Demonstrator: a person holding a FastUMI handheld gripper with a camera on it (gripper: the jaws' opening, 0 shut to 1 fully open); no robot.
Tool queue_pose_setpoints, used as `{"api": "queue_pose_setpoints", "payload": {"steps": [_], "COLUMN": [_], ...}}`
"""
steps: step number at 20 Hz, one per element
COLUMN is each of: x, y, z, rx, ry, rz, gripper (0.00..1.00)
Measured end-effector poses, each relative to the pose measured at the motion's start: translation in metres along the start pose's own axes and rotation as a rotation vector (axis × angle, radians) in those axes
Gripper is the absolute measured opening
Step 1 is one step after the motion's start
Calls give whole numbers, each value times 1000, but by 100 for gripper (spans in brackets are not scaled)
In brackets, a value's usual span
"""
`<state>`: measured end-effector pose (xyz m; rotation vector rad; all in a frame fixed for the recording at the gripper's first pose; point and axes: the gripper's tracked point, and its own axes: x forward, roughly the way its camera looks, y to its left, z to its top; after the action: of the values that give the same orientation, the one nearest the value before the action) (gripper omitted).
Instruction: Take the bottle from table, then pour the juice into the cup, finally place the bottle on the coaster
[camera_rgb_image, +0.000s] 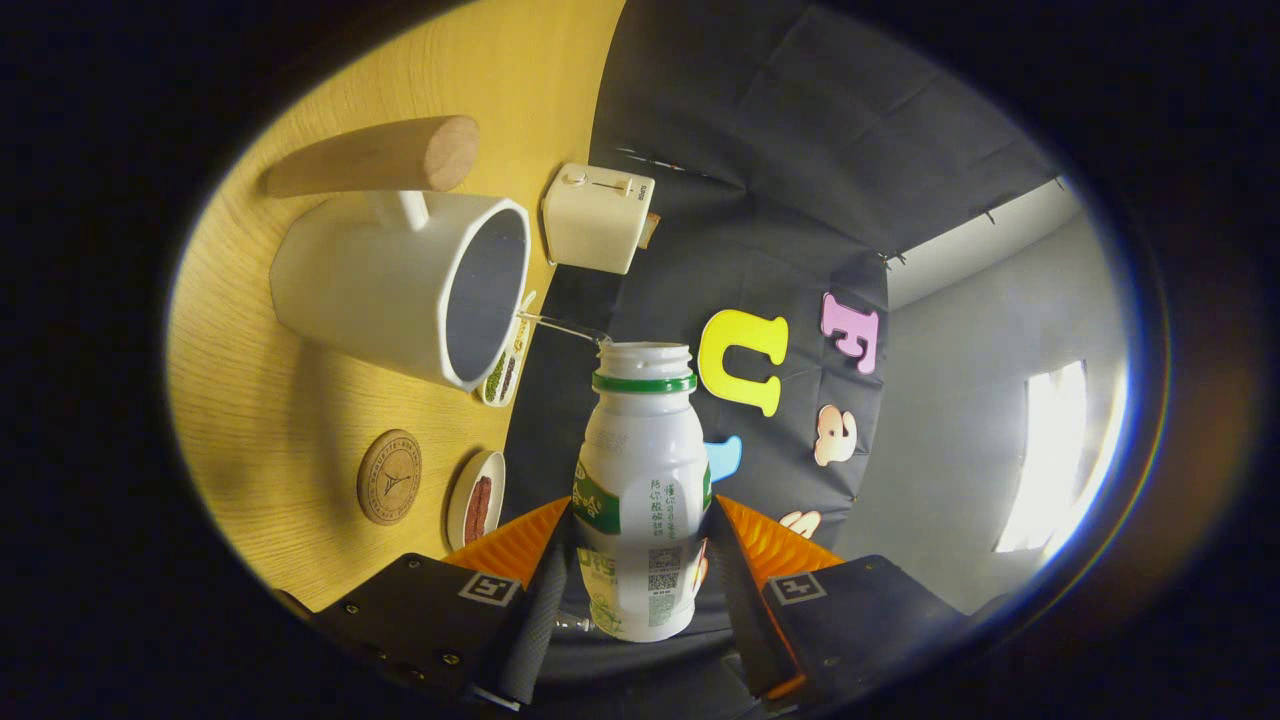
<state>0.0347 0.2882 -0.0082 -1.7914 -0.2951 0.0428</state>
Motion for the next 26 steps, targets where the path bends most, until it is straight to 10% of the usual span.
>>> {"api": "queue_pose_setpoints", "payload": {"steps": [26], "x": [-2], "y": [-7], "z": [6], "rx": [-56], "ry": [-8], "rz": [-21], "gripper": [75]}}
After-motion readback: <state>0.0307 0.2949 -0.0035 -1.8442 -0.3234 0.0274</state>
